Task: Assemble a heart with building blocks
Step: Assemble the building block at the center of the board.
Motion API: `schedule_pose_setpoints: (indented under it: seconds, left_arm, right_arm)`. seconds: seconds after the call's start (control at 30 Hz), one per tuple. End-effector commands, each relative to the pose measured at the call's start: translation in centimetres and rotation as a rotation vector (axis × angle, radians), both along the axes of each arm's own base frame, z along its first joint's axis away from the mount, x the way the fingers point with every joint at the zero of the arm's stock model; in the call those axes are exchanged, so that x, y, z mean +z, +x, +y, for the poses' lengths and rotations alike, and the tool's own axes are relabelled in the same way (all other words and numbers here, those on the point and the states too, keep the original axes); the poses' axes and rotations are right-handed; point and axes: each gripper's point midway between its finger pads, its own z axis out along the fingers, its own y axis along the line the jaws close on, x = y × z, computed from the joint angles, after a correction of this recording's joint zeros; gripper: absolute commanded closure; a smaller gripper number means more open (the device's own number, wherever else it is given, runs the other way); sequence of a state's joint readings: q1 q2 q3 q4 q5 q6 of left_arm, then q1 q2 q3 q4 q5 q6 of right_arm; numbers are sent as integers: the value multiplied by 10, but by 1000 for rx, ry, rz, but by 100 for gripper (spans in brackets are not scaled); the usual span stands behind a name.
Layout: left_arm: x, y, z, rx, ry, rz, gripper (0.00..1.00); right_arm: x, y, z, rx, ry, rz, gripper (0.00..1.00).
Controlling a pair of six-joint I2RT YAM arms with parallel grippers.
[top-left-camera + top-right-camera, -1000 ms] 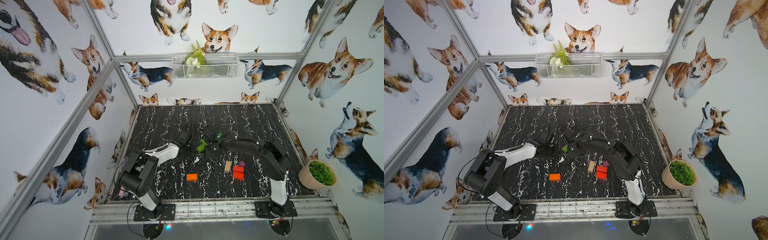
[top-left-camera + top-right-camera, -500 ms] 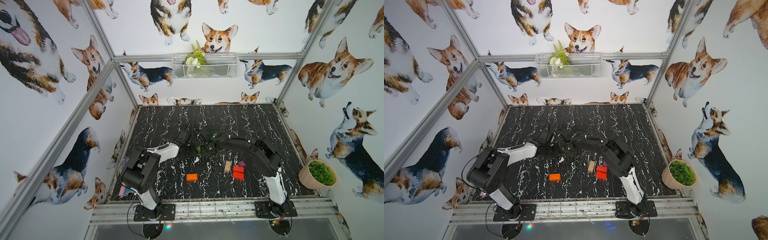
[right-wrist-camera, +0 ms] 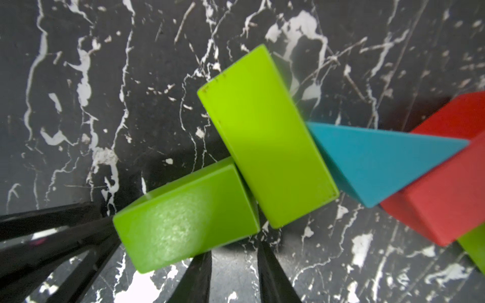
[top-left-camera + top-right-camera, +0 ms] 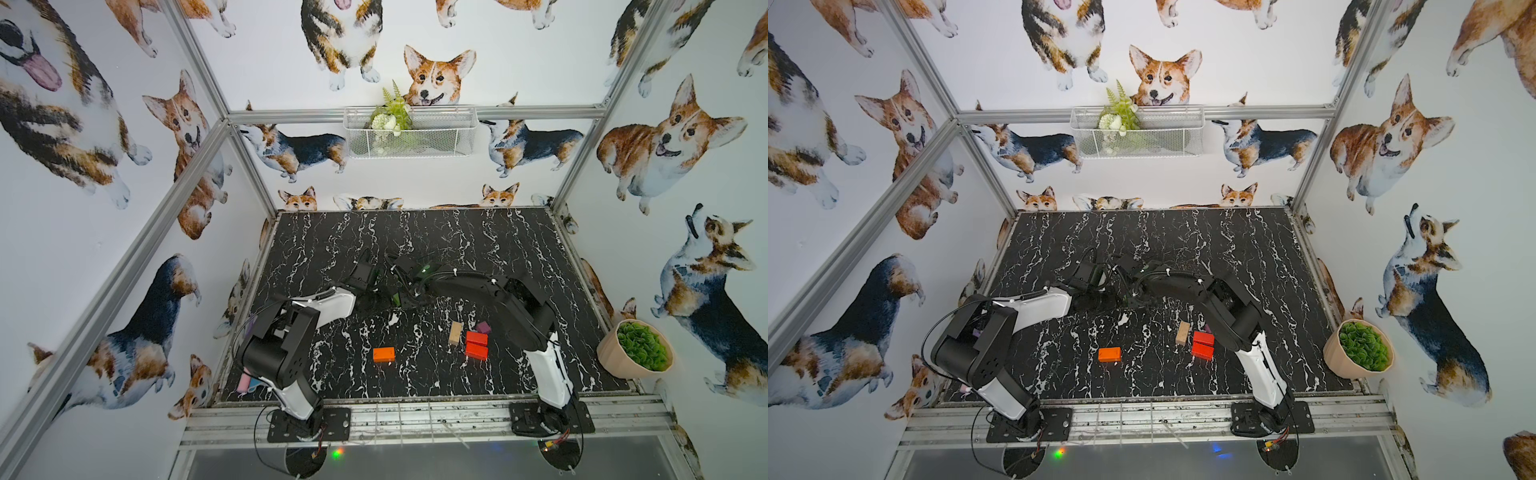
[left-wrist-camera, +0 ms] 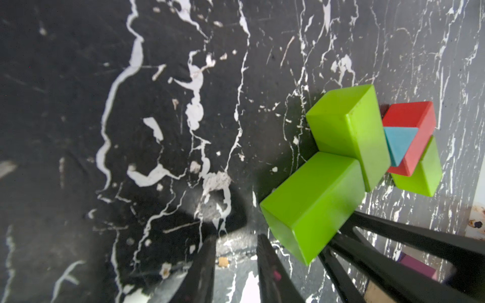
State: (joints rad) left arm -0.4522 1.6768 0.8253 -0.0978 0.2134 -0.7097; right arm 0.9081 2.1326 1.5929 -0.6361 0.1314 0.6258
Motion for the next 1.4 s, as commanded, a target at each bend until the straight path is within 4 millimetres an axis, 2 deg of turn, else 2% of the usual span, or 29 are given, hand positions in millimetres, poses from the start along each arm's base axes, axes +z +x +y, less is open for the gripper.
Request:
schedule_pose_setpoints:
  seconds: [0.0,0.47,0.9,1.37]
  left_arm:
    - [-13,-13,13,14,60,60,68]
    - [-15,-16,15,13,62,65,69]
    - [-13,-14,14,14,53,63,69]
    - [-11,-14,16,12,53,61,69]
  right_arm:
    - [-1,2,-3,-9,-23,-4,67]
    - [2,5,1,-15,-20,-6,66]
    - [7,4,-14,-41,-65,-26,64]
    - [11,12,-11,-44,-82,-52,64]
